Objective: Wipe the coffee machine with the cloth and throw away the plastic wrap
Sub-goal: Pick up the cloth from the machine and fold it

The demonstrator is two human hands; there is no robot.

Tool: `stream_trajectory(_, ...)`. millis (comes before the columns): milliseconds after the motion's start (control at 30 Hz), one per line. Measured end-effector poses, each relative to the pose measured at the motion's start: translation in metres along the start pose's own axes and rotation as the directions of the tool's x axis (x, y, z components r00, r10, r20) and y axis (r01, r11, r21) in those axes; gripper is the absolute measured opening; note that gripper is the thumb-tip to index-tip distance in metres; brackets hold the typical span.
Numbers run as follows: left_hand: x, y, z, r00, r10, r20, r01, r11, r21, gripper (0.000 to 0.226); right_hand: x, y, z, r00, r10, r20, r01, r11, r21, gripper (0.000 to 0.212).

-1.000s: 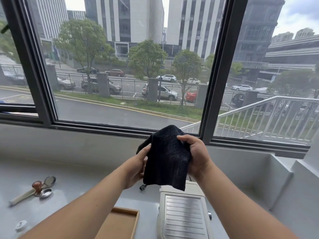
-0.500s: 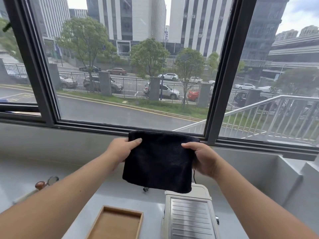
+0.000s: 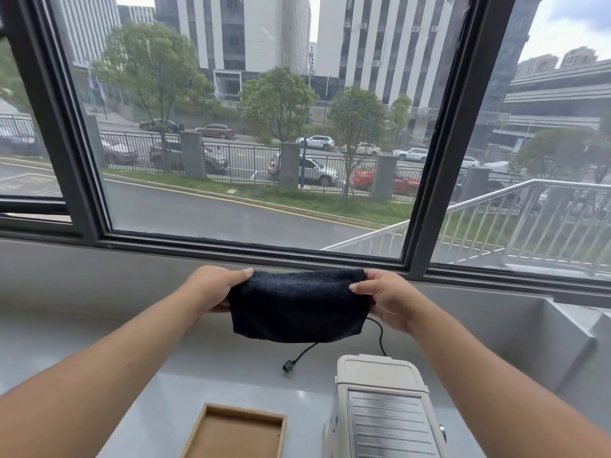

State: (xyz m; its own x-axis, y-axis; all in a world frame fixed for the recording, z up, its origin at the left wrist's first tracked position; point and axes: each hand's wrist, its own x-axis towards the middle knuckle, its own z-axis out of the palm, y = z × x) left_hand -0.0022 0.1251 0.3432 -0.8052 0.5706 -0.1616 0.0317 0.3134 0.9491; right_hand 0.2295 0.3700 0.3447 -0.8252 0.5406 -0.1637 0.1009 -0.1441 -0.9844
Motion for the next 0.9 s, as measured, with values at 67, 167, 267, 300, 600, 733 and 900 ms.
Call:
stream_trajectory(67,0.006,-0.002,-0.008,1.0,-0.003,0.017,0.003,1.0,0.007,0.032,0.007,0.0,0.005,0.998,-0.001,-0.069,0.0,1.0,-0.019,0.025)
stream_trajectory(167,0.016,-0.004,-0.02,0.998,0.001,0.064,0.003,0.999,-0.054,0.027,0.016,-0.001,0.015,0.986,-0.004,-0.169,-0.007,0.998,-0.069,0.04)
stream_trajectory(267,0.026,-0.004,-0.033,0.994,0.019,0.108,-0.005,0.992,-0.127,0.029,0.02,-0.001,0.022,0.972,-0.04,-0.233,-0.007,0.98,-0.197,0.059)
stream_trajectory(300,0.029,-0.005,-0.039,0.989,0.03,0.145,-0.009,0.99,-0.141,0.031,0.02,-0.001,0.023,0.97,-0.056,-0.236,-0.007,0.967,-0.256,0.065)
stream_trajectory(600,0.052,-0.015,-0.064,0.967,0.233,0.099,-0.252,0.922,0.294,0.007,0.018,0.0,0.05,0.955,-0.193,-0.228,-0.041,0.673,-0.739,0.011)
stream_trajectory(733,0.056,-0.018,-0.067,0.946,0.321,0.046,-0.306,0.836,0.455,0.01,0.016,0.004,0.064,0.939,-0.23,-0.257,-0.079,0.581,-0.81,0.009)
stream_trajectory(900,0.059,-0.024,-0.071,0.967,0.251,0.045,-0.242,0.847,0.474,0.009,0.015,0.01,0.077,0.927,-0.117,-0.356,-0.151,0.752,-0.642,0.017)
